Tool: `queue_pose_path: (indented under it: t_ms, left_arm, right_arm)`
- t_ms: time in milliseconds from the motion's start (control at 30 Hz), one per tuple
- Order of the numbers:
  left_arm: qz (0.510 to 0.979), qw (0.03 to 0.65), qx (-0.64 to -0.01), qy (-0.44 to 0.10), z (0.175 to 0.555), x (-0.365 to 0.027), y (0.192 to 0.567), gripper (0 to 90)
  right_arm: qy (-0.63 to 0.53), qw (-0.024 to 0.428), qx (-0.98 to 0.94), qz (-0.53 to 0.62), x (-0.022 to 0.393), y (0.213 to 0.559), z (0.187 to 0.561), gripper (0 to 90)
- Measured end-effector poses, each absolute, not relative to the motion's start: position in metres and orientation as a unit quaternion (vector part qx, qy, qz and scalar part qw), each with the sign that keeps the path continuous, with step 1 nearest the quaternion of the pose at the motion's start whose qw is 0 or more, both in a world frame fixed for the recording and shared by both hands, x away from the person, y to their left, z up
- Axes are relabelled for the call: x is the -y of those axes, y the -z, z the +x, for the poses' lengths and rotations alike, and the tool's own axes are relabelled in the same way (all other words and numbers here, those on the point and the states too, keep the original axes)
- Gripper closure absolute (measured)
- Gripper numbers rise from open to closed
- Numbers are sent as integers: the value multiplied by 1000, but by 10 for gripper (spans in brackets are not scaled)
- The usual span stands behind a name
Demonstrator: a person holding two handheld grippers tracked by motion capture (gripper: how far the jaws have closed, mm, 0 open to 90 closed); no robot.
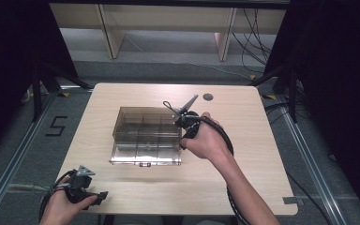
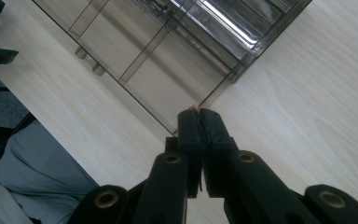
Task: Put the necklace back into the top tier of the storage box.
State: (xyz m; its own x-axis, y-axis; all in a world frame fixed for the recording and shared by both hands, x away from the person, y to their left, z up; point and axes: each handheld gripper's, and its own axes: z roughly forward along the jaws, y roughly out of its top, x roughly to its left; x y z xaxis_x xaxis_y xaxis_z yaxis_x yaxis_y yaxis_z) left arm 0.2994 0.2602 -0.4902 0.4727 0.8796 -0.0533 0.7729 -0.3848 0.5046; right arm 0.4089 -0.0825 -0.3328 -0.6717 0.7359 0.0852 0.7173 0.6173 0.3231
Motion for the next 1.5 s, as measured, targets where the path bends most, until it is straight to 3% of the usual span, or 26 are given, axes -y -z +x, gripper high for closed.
queue_pose_path:
  t_ms: [1500]
  left_arm:
    - [824, 238, -503, -108, 300, -261, 490, 208]
  right_arm:
    - [-157, 16, -907, 391, 58, 354, 416, 882]
